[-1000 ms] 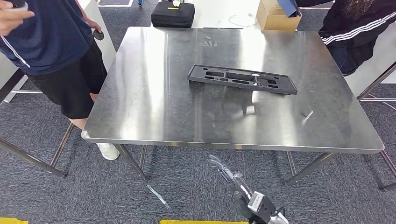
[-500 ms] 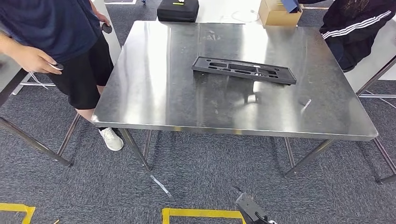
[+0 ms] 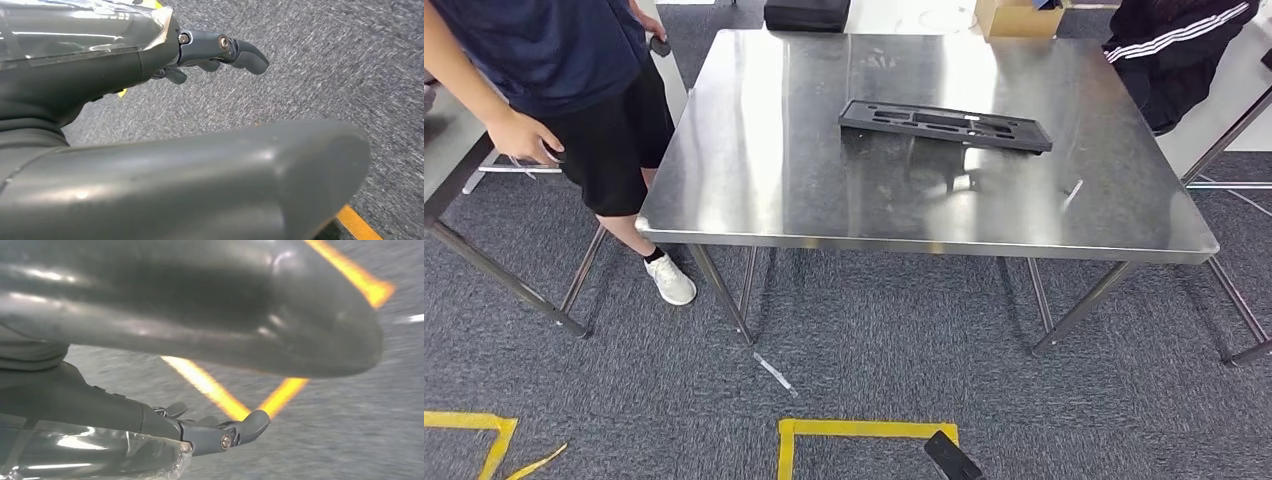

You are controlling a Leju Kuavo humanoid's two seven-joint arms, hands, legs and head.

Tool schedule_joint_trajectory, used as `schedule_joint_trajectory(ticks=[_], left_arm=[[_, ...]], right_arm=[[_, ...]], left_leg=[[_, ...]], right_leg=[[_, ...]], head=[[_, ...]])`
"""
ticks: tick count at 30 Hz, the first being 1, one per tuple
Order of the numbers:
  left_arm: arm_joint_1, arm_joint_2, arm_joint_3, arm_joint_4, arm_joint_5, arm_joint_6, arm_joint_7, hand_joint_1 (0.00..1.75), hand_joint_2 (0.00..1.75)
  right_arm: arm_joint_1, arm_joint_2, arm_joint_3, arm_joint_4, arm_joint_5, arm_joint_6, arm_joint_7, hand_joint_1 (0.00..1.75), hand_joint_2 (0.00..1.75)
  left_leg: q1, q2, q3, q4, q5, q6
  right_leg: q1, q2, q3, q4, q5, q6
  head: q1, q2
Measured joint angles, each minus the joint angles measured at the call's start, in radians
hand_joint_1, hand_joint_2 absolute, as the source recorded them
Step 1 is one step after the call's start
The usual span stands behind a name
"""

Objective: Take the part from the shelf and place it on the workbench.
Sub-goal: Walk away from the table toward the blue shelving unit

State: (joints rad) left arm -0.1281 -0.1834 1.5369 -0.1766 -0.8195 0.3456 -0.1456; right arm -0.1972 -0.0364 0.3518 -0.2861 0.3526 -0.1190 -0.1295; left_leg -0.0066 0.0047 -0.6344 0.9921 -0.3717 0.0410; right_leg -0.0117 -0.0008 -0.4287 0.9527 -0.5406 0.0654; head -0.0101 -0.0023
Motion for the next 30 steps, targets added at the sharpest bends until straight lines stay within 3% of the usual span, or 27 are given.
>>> schedule_joint_trajectory(ticks=[2, 3, 4, 6, 7, 8, 9, 11, 13, 15, 17, 18, 19, 21, 22, 23, 24, 25, 27, 29, 30], left_arm=[[0.002, 0.000, 0.000, 0.000, -0.005, 0.002, 0.002, 0.00, 0.00], [0.004, 0.000, 0.000, 0.000, -0.007, 0.004, 0.003, 0.00, 0.00], [0.006, -0.001, 0.000, 0.000, -0.007, 0.006, 0.004, 0.00, 0.00], [0.006, -0.002, 0.000, 0.000, -0.008, 0.012, 0.004, 0.00, 0.00], [0.006, -0.003, -0.001, 0.000, -0.010, 0.015, 0.004, 0.00, 0.00], [0.006, -0.004, -0.001, 0.000, -0.012, 0.018, 0.003, 0.00, 0.00], [0.005, -0.005, -0.002, 0.000, -0.015, 0.020, 0.002, 0.00, 0.00], [0.005, -0.006, -0.006, 0.000, -0.021, 0.021, 0.001, 0.00, 0.00], [0.001, -0.008, -0.010, 0.000, -0.026, 0.022, 0.001, 0.00, 0.00], [-0.004, -0.011, -0.013, 0.000, -0.029, 0.023, 0.001, 0.00, 0.00], [-0.006, -0.013, -0.016, 0.000, -0.032, 0.024, 0.001, 0.00, 0.00], [-0.006, -0.014, -0.016, 0.000, -0.034, 0.024, 0.001, 0.00, 0.00], [-0.007, -0.015, -0.018, 0.000, -0.036, 0.024, 0.000, 0.00, 0.00], [-0.007, -0.015, -0.022, 0.000, -0.037, 0.025, -0.001, 0.00, 0.00], [-0.007, -0.016, -0.024, 0.000, -0.038, 0.025, -0.002, 0.00, 0.00], [-0.007, -0.016, -0.025, 0.000, -0.038, 0.025, -0.002, 0.00, 0.00], [-0.007, -0.017, -0.025, 0.000, -0.038, 0.025, -0.002, 0.00, 0.00], [-0.007, -0.017, -0.026, 0.000, -0.038, 0.025, -0.002, 0.00, 0.00], [-0.008, -0.017, -0.027, 0.000, -0.038, 0.025, -0.002, 0.00, 0.00], [-0.009, -0.018, -0.028, 0.000, -0.038, 0.025, -0.002, 0.00, 0.00], [-0.010, -0.019, -0.028, 0.000, -0.038, 0.025, -0.002, 0.00, 0.00]], right_arm=[[0.003, 0.005, 0.008, 0.018, 0.024, -0.009, 0.081, 0.00, 0.00], [0.006, 0.007, 0.010, 0.026, 0.025, -0.010, 0.113, 0.00, 0.00], [0.010, 0.009, 0.009, 0.033, 0.018, -0.010, 0.135, 0.00, 0.00], [0.021, 0.013, 0.000, 0.043, -0.007, -0.010, 0.166, 0.00, 0.00], [0.027, 0.015, -0.006, 0.049, -0.019, -0.011, 0.180, 0.00, 0.00], [0.035, 0.017, -0.014, 0.055, -0.031, -0.012, 0.193, 0.00, 0.00], [0.044, 0.018, -0.022, 0.061, -0.042, -0.014, 0.205, 0.00, 0.00], [0.061, 0.021, -0.038, 0.070, -0.060, -0.024, 0.223, 0.00, 0.00], [0.074, 0.024, -0.052, 0.075, -0.073, -0.034, 0.231, 0.00, 0.00], [0.083, 0.027, -0.066, 0.080, -0.084, -0.045, 0.235, 0.00, 0.00], [0.092, 0.031, -0.080, 0.086, -0.094, -0.057, 0.237, 0.00, 0.00], [0.097, 0.033, -0.086, 0.089, -0.098, -0.063, 0.237, 0.00, 0.00], [0.103, 0.035, -0.092, 0.091, -0.101, -0.068, 0.237, 0.00, 0.00], [0.112, 0.039, -0.102, 0.094, -0.105, -0.076, 0.237, 0.00, 0.00], [0.115, 0.040, -0.106, 0.095, -0.106, -0.079, 0.237, 0.00, 0.00], [0.116, 0.040, -0.110, 0.096, -0.107, -0.080, 0.237, 0.00, 0.00], [0.117, 0.040, -0.112, 0.097, -0.107, -0.082, 0.237, 0.00, 0.00], [0.118, 0.040, -0.114, 0.097, -0.107, -0.082, 0.237, 0.00, 0.00], [0.118, 0.040, -0.116, 0.098, -0.107, -0.083, 0.237, 0.00, 0.00], [0.116, 0.040, -0.118, 0.099, -0.107, -0.083, 0.236, 0.00, 0.00], [0.115, 0.040, -0.120, 0.099, -0.107, -0.084, 0.236, 0.00, 0.00]], left_leg=[[0.002, -0.003, -0.006, 0.005, 0.000, -0.009], [0.005, -0.004, -0.012, 0.021, -0.025, -0.015], [0.007, -0.006, -0.023, 0.057, -0.070, -0.022], [0.011, -0.007, -0.047, 0.178, -0.182, -0.032], [0.012, -0.007, -0.057, 0.240, -0.218, -0.035], [0.013, -0.007, -0.054, 0.282, -0.224, -0.037], [0.016, -0.007, -0.038, 0.295, -0.210, -0.038], [0.021, -0.007, 0.043, 0.221, -0.154, -0.037], [0.022, -0.013, 0.143, 0.081, -0.150, -0.033], [0.015, -0.018, 0.185, 0.003, -0.169, -0.026], [0.010, -0.015, 0.169, -0.009, -0.159, -0.009], [0.009, -0.012, 0.157, -0.011, -0.148, 0.002], [0.009, -0.009, 0.143, -0.014, -0.134, 0.014], [0.007, -0.004, 0.111, -0.016, -0.106, 0.028], [0.005, -0.001, 0.094, -0.015, -0.092, 0.030], [0.003, 0.001, 0.078, -0.014, -0.078, 0.030], [0.002, 0.004, 0.061, -0.014, -0.064, 0.029], [0.001, 0.006, 0.045, -0.013, -0.050, 0.028], [0.000, 0.007, 0.014, -0.010, -0.022, 0.021], [-0.004, 0.007, -0.006, -0.006, 0.002, 0.011], [-0.005, 0.008, -0.011, -0.006, 0.015, 0.007]], right_leg=[[-0.005, -0.001, -0.017, 0.005, 0.011, -0.016], [-0.008, -0.003, -0.025, 0.006, 0.019, -0.028], [-0.011, -0.004, -0.036, 0.006, 0.030, -0.039], [-0.009, -0.006, -0.057, 0.008, 0.051, -0.052], [-0.007, -0.007, -0.067, 0.009, 0.061, -0.053], [-0.006, -0.008, -0.080, 0.012, 0.071, -0.051], [-0.005, -0.009, -0.094, 0.016, 0.080, -0.049], [-0.005, -0.009, -0.123, 0.029, 0.094, -0.041], [-0.003, -0.008, -0.141, 0.039, 0.106, -0.030], [-0.002, -0.009, -0.153, 0.042, 0.123, -0.014], [-0.005, -0.008, -0.165, 0.044, 0.136, 0.000], [-0.005, -0.007, -0.174, 0.055, 0.123, 0.001], [-0.005, -0.006, -0.189, 0.084, 0.092, -0.004], [-0.006, -0.004, -0.226, 0.200, -0.005, -0.021], [-0.005, -0.003, -0.241, 0.269, -0.042, -0.023], [-0.005, -0.003, -0.244, 0.323, -0.058, -0.019], [-0.005, -0.003, -0.233, 0.347, -0.053, -0.010], [-0.005, -0.003, -0.205, 0.335, -0.031, 0.001], [-0.004, -0.003, -0.096, 0.211, 0.004, 0.012], [0.002, -0.002, 0.018, 0.044, -0.010, 0.001], [0.005, -0.001, 0.046, -0.005, -0.023, -0.007]], head=[[-0.002, 0.000], [-0.004, 0.000], [-0.005, 0.000], [-0.008, 0.000], [-0.008, 0.000], [-0.008, 0.000], [-0.008, 0.000], [-0.008, 0.000], [-0.008, 0.000], [-0.006, 0.000], [-0.006, 0.000], [-0.006, 0.000], [-0.004, 0.000], [0.001, 0.000], [0.003, 0.000], [0.004, 0.000], [0.004, 0.000], [0.004, 0.000], [0.004, 0.000], [0.005, 0.000], [0.004, 0.000]])
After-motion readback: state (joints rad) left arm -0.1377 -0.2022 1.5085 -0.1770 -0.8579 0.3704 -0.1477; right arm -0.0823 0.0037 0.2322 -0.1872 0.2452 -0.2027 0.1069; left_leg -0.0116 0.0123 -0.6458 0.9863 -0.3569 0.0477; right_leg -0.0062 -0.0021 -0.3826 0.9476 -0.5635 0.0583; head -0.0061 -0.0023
